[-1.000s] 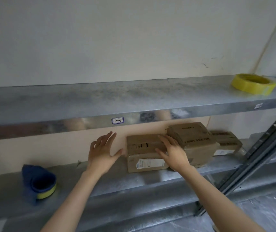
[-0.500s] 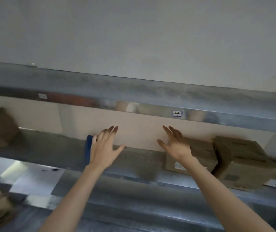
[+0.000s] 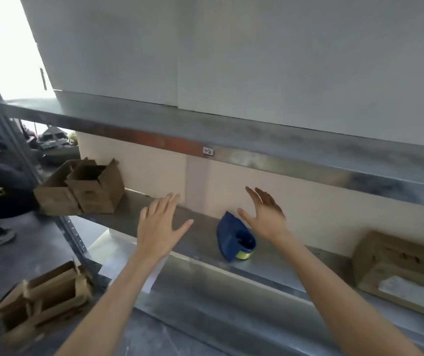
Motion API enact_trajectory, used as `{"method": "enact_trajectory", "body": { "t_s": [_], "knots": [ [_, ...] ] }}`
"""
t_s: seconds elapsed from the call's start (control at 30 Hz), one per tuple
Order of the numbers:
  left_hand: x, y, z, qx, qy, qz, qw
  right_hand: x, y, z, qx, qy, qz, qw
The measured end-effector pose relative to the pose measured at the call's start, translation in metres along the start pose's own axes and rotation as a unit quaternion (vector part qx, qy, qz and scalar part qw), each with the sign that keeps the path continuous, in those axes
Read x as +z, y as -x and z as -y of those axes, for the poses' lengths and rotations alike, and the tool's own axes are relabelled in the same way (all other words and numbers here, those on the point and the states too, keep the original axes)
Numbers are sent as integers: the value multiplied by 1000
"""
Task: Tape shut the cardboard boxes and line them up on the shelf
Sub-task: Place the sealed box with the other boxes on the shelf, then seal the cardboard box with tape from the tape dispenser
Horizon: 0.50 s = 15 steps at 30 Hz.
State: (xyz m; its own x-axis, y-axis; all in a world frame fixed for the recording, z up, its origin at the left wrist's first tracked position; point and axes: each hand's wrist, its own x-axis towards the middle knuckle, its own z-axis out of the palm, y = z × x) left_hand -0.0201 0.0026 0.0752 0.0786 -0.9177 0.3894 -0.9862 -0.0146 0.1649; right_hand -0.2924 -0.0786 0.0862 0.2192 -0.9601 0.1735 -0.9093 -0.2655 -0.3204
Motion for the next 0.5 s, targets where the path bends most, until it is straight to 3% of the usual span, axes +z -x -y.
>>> {"method": "enact_trajectory", "body": {
  "t_s": [0.23,0.5],
  "knots": [
    [-15,-15,128,-10,-9,3,1000,51,-41,118,-33,-33,-12,999],
    [-13,-48,230,-79,27,-14,996,94,-103,213,-92,-31,13,995]
  ]
}}
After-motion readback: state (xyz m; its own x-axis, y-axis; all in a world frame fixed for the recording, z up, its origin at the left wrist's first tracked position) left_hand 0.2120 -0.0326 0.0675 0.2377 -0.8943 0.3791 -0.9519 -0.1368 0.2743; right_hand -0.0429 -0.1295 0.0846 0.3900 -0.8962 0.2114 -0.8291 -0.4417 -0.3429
